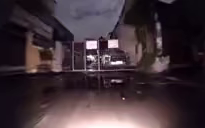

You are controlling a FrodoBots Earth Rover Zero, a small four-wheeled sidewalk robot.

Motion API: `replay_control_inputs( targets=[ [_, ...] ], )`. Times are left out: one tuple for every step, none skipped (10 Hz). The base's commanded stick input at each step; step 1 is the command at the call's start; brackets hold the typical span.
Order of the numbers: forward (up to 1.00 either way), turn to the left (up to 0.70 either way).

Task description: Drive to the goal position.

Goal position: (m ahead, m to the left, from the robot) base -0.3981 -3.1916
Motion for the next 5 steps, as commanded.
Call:
replay_control_inputs(
  targets=[
    [0.30, 0.00],
    [0.30, 0.26],
    [0.30, 0.27],
    [0.30, 0.27],
    [0.30, 0.27]
  ],
)
